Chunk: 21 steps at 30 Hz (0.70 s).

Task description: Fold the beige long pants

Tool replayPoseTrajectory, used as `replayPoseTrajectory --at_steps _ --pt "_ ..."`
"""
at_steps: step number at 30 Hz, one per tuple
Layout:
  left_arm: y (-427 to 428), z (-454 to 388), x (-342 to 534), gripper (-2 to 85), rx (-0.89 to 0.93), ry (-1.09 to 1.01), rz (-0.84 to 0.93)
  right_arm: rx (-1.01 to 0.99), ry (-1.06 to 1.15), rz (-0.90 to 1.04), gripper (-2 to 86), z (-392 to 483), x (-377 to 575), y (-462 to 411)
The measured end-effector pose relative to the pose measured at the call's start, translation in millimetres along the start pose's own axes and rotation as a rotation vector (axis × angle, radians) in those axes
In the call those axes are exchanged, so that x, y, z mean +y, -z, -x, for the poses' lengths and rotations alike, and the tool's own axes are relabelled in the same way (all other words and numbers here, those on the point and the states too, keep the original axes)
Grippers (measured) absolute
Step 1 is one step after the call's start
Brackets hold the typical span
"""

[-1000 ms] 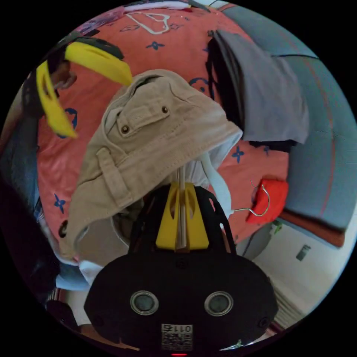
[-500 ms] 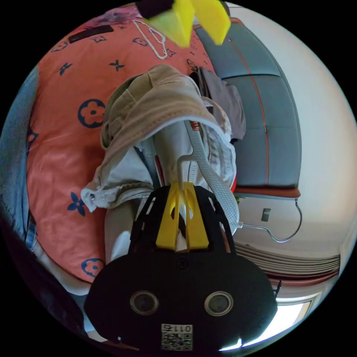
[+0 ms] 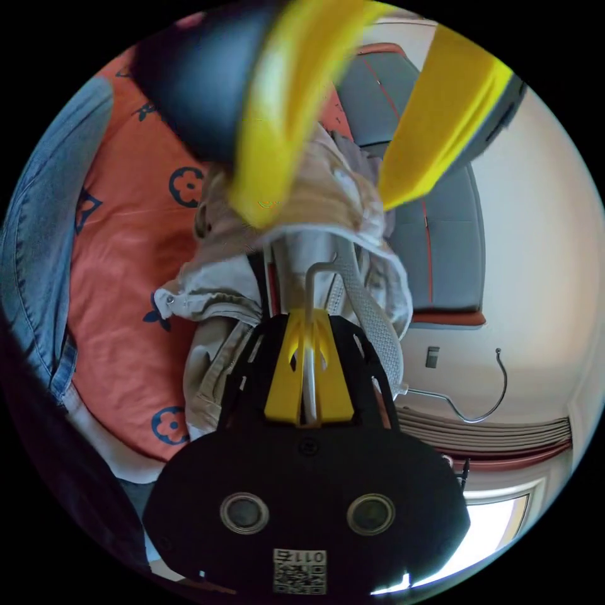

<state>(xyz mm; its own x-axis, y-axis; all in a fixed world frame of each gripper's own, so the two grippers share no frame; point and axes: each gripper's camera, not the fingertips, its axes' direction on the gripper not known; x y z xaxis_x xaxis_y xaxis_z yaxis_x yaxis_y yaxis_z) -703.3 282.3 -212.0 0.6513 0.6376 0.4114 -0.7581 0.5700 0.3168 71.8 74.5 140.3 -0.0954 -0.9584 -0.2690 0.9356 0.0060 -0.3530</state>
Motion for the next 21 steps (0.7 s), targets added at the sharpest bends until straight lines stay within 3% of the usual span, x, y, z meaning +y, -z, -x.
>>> replayPoseTrajectory --at_steps 2,6,10,14,21 --pt "1 -10 -4 6.5 -0.116 -0.048 0.021 -0.028 0.006 0.001 2.8 8 10 10" --pt "22 14 -2 2.8 0.1 0.051 0.016 0.004 0.012 -0.041 2.7 27 39 31" --pt "48 9 4 1.2 0.033 0.033 0.052 -0.008 -0.023 -0.033 2.5 27 65 43" --pt "65 19 34 0.5 0.065 0.098 0.046 0.008 -0.002 -0.142 2.2 32 99 67" --pt "85 41 85 0.4 0.235 0.244 -0.069 0.071 -0.019 -0.275 1.9 34 144 100"
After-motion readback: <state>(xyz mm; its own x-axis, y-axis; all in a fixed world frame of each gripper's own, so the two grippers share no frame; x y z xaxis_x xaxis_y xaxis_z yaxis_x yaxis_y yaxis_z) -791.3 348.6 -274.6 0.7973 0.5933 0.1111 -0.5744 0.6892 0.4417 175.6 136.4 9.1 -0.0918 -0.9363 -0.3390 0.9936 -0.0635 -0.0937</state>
